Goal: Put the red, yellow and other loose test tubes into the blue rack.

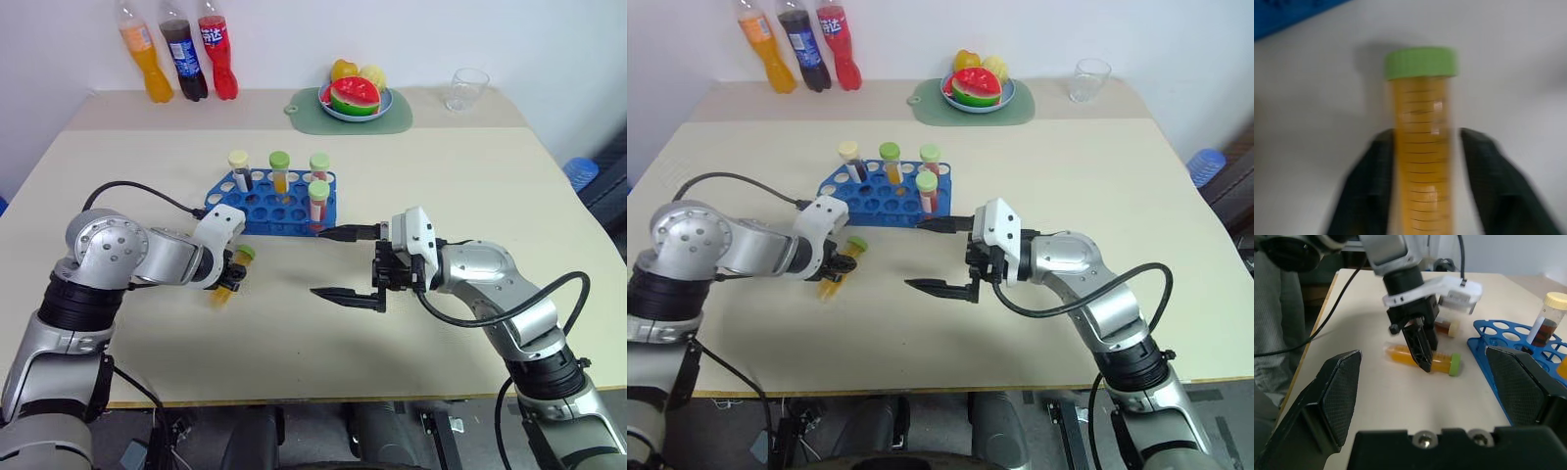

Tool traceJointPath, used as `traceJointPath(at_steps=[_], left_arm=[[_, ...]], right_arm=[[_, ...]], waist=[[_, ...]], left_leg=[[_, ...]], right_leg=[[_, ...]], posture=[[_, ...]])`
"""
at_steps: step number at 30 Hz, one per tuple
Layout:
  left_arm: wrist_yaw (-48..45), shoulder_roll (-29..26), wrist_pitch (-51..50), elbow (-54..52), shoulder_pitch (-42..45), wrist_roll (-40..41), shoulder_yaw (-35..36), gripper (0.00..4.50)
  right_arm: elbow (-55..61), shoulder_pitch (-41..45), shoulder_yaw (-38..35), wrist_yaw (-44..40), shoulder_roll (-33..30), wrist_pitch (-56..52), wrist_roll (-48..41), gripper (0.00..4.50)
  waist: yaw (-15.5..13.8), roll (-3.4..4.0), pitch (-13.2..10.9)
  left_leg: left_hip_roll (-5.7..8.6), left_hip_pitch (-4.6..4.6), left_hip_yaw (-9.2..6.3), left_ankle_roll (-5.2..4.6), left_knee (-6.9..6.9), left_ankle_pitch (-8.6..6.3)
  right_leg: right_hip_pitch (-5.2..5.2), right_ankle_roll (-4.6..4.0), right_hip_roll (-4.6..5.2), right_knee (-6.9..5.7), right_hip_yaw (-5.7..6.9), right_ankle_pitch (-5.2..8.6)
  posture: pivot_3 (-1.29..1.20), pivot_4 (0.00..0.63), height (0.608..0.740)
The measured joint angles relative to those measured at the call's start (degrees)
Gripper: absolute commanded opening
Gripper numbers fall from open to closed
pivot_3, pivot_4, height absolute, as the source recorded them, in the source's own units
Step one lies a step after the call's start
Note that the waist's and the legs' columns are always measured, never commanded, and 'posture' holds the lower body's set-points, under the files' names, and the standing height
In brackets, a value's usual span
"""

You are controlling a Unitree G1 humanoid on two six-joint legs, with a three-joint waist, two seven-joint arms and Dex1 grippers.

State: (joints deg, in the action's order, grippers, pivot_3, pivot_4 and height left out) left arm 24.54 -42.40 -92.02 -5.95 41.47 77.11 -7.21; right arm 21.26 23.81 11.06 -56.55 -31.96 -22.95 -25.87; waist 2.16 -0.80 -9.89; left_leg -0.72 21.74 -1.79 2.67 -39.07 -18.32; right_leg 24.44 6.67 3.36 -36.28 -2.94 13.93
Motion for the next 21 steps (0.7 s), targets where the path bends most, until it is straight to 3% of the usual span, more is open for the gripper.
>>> traceJointPath(at_steps=[7,14,17,21], left_arm=[[1.59,-4.60,0.00,-0.62,-0.25,2.53,1.97,0.70],[-5.42,-7.35,2.48,-12.89,3.59,-2.83,4.82,0.70],[-8.06,-7.87,5.20,-15.66,3.41,-8.82,4.98,0.70],[-14.69,-7.91,28.93,-22.99,-3.84,-28.62,2.28,0.70]], right_arm=[[0.02,-0.19,0.36,1.04,0.59,-0.42,0.00,4.50],[0.25,-0.76,0.43,1.66,0.74,-0.95,-0.17,4.50],[1.03,-0.88,0.47,1.82,1.12,-1.51,-0.23,4.50],[1.11,-1.30,0.55,1.98,1.21,-2.00,-0.23,4.50]], waist=[[0.26,0.00,0.00],[-1.09,-0.03,-0.01],[-1.17,-0.03,-0.01],[-1.38,0.00,-0.01]], left_leg=[[0.00,0.02,0.00,0.02,0.03,0.01],[0.05,0.16,0.10,0.07,-0.01,0.04],[0.05,0.16,0.09,0.06,0.00,0.03],[0.05,0.18,0.16,0.41,0.03,0.23]], right_leg=[[0.03,0.00,-0.02,0.00,0.01,0.00],[0.02,0.00,0.00,0.11,0.08,0.00],[0.03,0.00,-0.02,0.10,0.08,0.00],[0.03,-0.02,-0.01,0.16,0.07,0.00]], posture=[[0.00,0.150,0.734],[0.00,0.150,0.734],[0.00,0.150,0.734],[0.00,0.150,0.734]])
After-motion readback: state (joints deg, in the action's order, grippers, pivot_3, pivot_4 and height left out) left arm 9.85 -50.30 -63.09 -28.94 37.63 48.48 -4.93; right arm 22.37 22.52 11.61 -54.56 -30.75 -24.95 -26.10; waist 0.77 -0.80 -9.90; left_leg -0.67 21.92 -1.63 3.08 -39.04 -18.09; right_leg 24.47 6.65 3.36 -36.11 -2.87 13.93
